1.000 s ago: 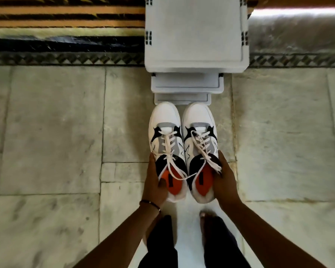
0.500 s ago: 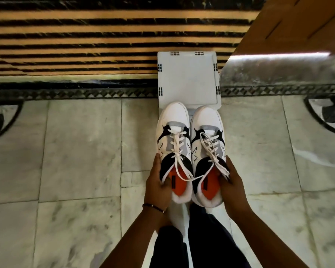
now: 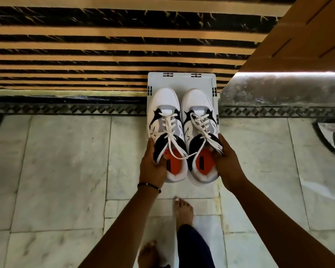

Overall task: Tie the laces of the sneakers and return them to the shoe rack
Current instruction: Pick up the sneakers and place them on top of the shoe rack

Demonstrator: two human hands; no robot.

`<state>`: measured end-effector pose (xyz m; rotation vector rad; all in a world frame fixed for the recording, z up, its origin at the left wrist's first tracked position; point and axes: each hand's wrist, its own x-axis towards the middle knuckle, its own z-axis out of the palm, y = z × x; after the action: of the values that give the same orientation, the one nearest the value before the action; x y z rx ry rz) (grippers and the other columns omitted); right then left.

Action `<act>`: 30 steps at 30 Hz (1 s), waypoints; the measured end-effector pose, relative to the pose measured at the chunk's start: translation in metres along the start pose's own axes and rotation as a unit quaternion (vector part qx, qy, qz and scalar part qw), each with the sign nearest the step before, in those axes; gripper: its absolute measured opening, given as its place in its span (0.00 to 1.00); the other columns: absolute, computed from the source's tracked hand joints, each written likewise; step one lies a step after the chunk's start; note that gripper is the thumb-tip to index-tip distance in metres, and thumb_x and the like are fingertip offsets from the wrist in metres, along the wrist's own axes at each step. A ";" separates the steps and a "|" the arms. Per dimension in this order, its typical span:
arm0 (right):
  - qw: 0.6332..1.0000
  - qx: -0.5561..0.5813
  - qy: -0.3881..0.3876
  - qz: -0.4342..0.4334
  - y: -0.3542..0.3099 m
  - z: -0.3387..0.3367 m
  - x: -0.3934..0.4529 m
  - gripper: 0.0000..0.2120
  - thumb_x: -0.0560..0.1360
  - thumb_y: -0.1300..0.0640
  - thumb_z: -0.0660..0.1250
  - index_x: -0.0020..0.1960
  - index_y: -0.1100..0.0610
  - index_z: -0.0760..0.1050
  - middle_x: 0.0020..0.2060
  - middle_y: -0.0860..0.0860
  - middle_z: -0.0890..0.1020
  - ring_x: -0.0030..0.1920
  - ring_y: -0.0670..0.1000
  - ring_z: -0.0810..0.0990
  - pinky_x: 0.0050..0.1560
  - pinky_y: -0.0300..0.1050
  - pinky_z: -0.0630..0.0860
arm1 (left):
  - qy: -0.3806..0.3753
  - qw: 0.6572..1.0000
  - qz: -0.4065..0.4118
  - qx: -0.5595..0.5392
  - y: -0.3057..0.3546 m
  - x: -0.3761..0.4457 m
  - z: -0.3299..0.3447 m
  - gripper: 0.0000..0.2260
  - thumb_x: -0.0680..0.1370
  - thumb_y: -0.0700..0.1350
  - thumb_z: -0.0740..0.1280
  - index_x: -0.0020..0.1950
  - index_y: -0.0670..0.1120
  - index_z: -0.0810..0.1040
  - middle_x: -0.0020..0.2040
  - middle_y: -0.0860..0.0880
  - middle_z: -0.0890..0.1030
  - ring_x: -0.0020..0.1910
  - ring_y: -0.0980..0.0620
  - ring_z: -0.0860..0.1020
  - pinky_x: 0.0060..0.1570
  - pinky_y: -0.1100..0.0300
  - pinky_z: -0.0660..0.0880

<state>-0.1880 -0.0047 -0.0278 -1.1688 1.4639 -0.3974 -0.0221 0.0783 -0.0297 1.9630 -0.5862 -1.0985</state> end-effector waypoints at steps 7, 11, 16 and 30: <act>0.999 0.025 0.021 0.008 -0.019 0.003 0.088 0.21 0.76 0.63 0.58 0.66 0.46 0.70 0.56 0.51 0.81 0.58 0.53 0.78 0.63 0.55 0.74 | -0.036 0.998 0.022 0.035 0.029 0.098 0.019 0.29 0.76 0.36 0.62 0.74 0.46 0.55 0.73 0.44 0.66 0.71 0.46 0.65 0.70 0.55 0.63; 0.998 0.049 0.046 0.004 -0.024 0.010 0.121 0.20 0.76 0.64 0.58 0.62 0.45 0.72 0.52 0.48 0.81 0.55 0.50 0.79 0.59 0.47 0.75 | -0.047 0.997 0.032 0.060 0.026 0.130 0.024 0.28 0.76 0.36 0.62 0.74 0.47 0.56 0.71 0.43 0.68 0.69 0.45 0.67 0.66 0.58 0.64; 0.998 0.014 0.053 -0.003 -0.030 0.012 0.143 0.22 0.76 0.63 0.59 0.68 0.49 0.69 0.53 0.49 0.80 0.56 0.52 0.78 0.61 0.50 0.74 | -0.046 0.994 0.046 0.082 0.025 0.150 0.027 0.28 0.76 0.38 0.61 0.74 0.47 0.55 0.70 0.42 0.69 0.68 0.44 0.69 0.68 0.53 0.66; 0.995 -0.027 0.088 -0.045 -0.034 0.011 0.138 0.24 0.76 0.65 0.59 0.71 0.54 0.64 0.60 0.56 0.79 0.56 0.51 0.75 0.57 0.44 0.71 | -0.042 0.990 0.047 0.124 0.028 0.150 0.028 0.28 0.77 0.39 0.61 0.74 0.48 0.55 0.70 0.42 0.69 0.68 0.43 0.68 0.63 0.60 0.64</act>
<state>-0.1415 -0.1291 -0.0806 -1.2718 1.5862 -0.5369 0.0311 -0.0550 -0.0891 2.0827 -0.8875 -1.0955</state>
